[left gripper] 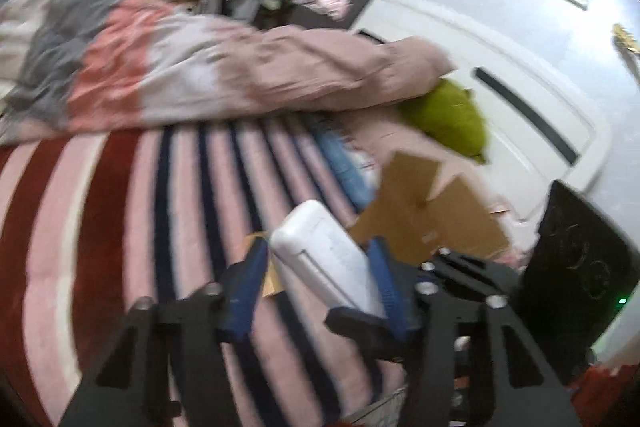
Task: Organize rigid objects
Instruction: 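Lower the power bank into the cardboard box and release it, then reach the right gripper to the gold tube and grasp it, then carry the gold tube into the cardboard box and open the right gripper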
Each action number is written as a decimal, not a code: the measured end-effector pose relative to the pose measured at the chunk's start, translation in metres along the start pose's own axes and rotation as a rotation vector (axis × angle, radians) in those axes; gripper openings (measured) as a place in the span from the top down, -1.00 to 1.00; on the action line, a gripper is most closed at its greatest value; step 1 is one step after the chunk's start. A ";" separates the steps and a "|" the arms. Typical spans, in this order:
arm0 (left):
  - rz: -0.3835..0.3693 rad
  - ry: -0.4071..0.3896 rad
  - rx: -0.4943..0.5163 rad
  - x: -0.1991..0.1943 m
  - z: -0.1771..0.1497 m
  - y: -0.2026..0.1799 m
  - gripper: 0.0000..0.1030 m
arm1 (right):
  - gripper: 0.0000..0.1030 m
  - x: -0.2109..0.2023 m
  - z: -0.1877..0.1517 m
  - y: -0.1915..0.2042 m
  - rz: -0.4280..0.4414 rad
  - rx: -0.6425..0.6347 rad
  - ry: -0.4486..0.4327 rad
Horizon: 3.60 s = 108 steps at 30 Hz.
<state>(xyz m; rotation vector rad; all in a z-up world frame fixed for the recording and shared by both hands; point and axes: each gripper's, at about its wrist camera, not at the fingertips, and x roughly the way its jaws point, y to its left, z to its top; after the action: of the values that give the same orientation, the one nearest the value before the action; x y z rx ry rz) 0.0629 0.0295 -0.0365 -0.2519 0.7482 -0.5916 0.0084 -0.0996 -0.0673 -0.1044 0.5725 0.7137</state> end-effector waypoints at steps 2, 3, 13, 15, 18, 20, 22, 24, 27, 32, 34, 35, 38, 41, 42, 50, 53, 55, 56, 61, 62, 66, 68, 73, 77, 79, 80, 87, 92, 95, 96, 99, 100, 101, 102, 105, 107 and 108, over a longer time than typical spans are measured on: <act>-0.013 0.006 0.055 0.009 0.014 -0.026 0.21 | 0.40 -0.018 0.003 -0.010 -0.004 0.014 -0.028; -0.015 0.013 0.078 0.015 0.020 -0.037 0.21 | 0.40 -0.026 0.005 -0.018 -0.010 0.026 -0.043; -0.098 0.216 0.226 0.124 0.053 -0.139 0.22 | 0.40 -0.091 -0.005 -0.120 -0.148 0.226 0.015; -0.124 0.294 0.225 0.148 0.056 -0.148 0.22 | 0.40 -0.093 -0.009 -0.138 -0.185 0.239 0.067; -0.132 0.377 0.228 0.176 0.056 -0.155 0.22 | 0.40 -0.091 -0.013 -0.157 -0.221 0.241 0.139; -0.125 0.414 0.230 0.189 0.056 -0.158 0.22 | 0.40 -0.087 -0.015 -0.172 -0.219 0.260 0.192; -0.113 0.446 0.229 0.198 0.054 -0.159 0.22 | 0.40 -0.080 -0.017 -0.178 -0.227 0.247 0.248; -0.106 0.477 0.221 0.206 0.051 -0.158 0.22 | 0.40 -0.077 -0.021 -0.177 -0.237 0.227 0.282; -0.081 0.502 0.224 0.210 0.047 -0.156 0.19 | 0.38 -0.074 -0.029 -0.179 -0.222 0.231 0.316; -0.079 0.421 0.199 0.177 0.055 -0.146 -0.25 | 0.39 -0.071 -0.031 -0.177 -0.213 0.252 0.335; -0.051 0.367 0.196 0.155 0.061 -0.140 -0.25 | 0.37 -0.072 -0.029 -0.172 -0.220 0.246 0.337; -0.035 0.338 0.195 0.140 0.063 -0.135 -0.26 | 0.36 -0.072 -0.027 -0.170 -0.227 0.244 0.335; 0.036 0.250 0.183 0.101 0.066 -0.119 -0.41 | 0.36 -0.076 -0.018 -0.156 -0.233 0.226 0.293; 0.127 0.145 0.179 0.052 0.060 -0.094 -0.50 | 0.36 -0.078 -0.002 -0.130 -0.169 0.195 0.215; 0.143 0.124 0.172 0.042 0.059 -0.086 -0.51 | 0.35 -0.076 0.005 -0.117 -0.137 0.180 0.190; 0.279 0.004 -0.023 -0.020 0.003 0.026 -0.59 | 0.11 -0.009 0.023 -0.020 0.019 0.033 0.173; 0.328 0.000 -0.078 -0.022 -0.022 0.058 -0.59 | 0.11 0.027 0.013 -0.003 0.030 0.032 0.228; 0.343 0.006 -0.103 -0.019 -0.040 0.072 -0.59 | 0.11 0.050 0.002 0.002 -0.040 0.042 0.264; 0.346 0.013 -0.118 -0.016 -0.048 0.080 -0.59 | 0.11 0.063 -0.006 0.003 -0.086 0.046 0.279; 0.347 0.060 -0.169 -0.001 -0.078 0.111 -0.59 | 0.10 0.108 -0.040 -0.027 -0.279 0.132 0.325; 0.346 0.070 -0.177 0.003 -0.083 0.116 -0.59 | 0.10 0.113 -0.041 -0.032 -0.299 0.148 0.330; 0.338 0.090 -0.199 0.013 -0.089 0.126 -0.59 | 0.19 0.143 -0.054 -0.061 -0.363 0.197 0.349; 0.334 0.090 -0.207 0.016 -0.089 0.128 -0.59 | 0.63 0.151 -0.059 -0.065 -0.369 0.197 0.361; 0.316 0.081 -0.201 0.016 -0.088 0.120 -0.59 | 0.74 0.135 -0.064 -0.056 -0.141 0.235 0.355; 0.322 0.085 -0.191 0.014 -0.087 0.114 -0.59 | 0.74 0.130 -0.075 -0.042 -0.054 0.195 0.415; 0.327 0.091 -0.190 0.012 -0.088 0.113 -0.59 | 0.71 0.134 -0.079 -0.038 -0.080 0.159 0.432; 0.330 0.094 -0.192 0.011 -0.089 0.113 -0.59 | 0.71 0.136 -0.080 -0.037 -0.085 0.149 0.438; 0.266 0.076 -0.173 0.000 -0.073 0.094 -0.59 | 0.74 0.121 -0.063 -0.021 -0.075 0.063 0.376; 0.129 0.035 -0.104 -0.002 -0.033 0.050 -0.58 | 0.74 0.063 -0.024 -0.010 0.012 0.048 0.220; 0.024 0.033 -0.076 0.005 -0.009 0.022 -0.45 | 0.74 0.027 -0.004 -0.008 0.022 0.030 0.120; 0.004 0.037 -0.070 0.008 -0.003 0.014 -0.41 | 0.74 0.015 0.000 -0.010 0.020 0.029 0.090; -0.085 0.036 -0.059 0.019 0.017 -0.012 -0.10 | 0.74 -0.019 0.008 -0.019 0.006 0.029 0.011; -0.111 0.040 -0.047 0.025 0.024 -0.022 0.03 | 0.74 -0.033 0.010 -0.026 -0.007 0.031 -0.015; -0.127 0.045 -0.028 0.031 0.030 -0.033 0.09 | 0.74 -0.039 0.010 -0.031 -0.015 0.031 -0.026; -0.134 0.052 -0.009 0.037 0.035 -0.042 0.12 | 0.74 -0.047 0.011 -0.036 -0.030 0.033 -0.040; -0.140 0.089 0.063 0.060 0.045 -0.078 0.23 | 0.74 -0.067 0.009 -0.062 -0.071 0.061 -0.060; -0.136 0.113 0.096 0.076 0.050 -0.097 0.27 | 0.74 -0.077 0.006 -0.081 -0.092 0.096 -0.064; -0.138 0.128 0.110 0.085 0.052 -0.106 0.28 | 0.74 -0.083 0.004 -0.091 -0.112 0.108 -0.061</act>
<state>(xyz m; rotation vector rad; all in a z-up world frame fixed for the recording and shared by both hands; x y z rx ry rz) 0.1052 -0.1062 -0.0032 -0.1654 0.8232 -0.7835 0.0179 -0.2160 -0.0295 -0.0144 0.5413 0.5743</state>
